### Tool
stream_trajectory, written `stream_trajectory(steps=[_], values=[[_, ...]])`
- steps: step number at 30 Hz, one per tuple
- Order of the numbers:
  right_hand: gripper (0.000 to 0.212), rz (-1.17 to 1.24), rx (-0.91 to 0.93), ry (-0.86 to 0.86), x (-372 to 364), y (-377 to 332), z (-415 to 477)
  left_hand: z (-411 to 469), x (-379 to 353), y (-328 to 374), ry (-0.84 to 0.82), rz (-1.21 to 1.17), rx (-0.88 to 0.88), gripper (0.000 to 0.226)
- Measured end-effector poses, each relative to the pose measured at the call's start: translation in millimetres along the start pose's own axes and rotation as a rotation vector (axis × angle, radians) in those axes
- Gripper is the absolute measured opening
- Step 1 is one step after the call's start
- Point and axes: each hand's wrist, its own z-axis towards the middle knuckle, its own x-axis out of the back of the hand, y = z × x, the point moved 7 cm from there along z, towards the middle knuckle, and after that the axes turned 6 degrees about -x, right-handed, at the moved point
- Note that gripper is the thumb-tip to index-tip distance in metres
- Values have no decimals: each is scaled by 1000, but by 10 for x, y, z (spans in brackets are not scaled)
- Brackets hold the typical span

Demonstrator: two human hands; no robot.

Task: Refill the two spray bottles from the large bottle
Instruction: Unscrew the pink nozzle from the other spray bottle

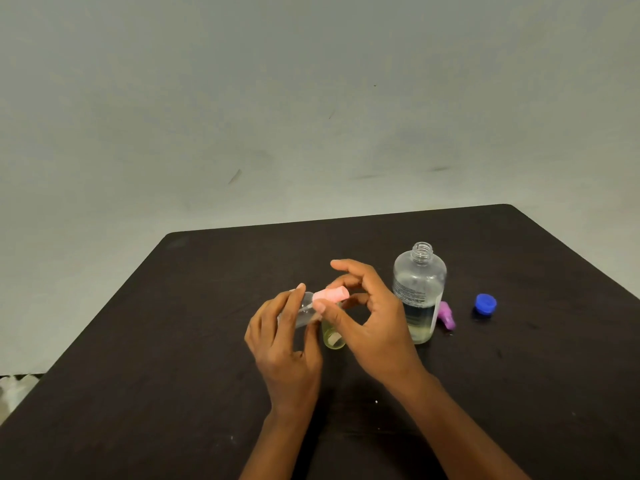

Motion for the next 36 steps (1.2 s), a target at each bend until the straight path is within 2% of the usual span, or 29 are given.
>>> stream_trajectory(steps=[4, 9, 12, 16, 21, 36], values=[[46, 33, 31, -22, 16, -40, -6, -7, -2, -1, 1, 1, -4, 43], [54, 64, 50, -112, -32, -70, -14, 4, 9, -16, -5, -3, 19, 44], [56, 43, 41, -96, -46, -45, -19, -4, -5, 3, -12, -6, -6, 42], [44, -33, 42, -49, -39, -29, -21, -22, -14, -14, -22, -3, -4, 44], [44, 20, 77, -64, -21, -47, -14, -7, -10, -13, -17, -8, 14, 45], [35, 194, 149, 192, 319, -135, 56, -6, 25, -114, 15, -23, 146, 43]])
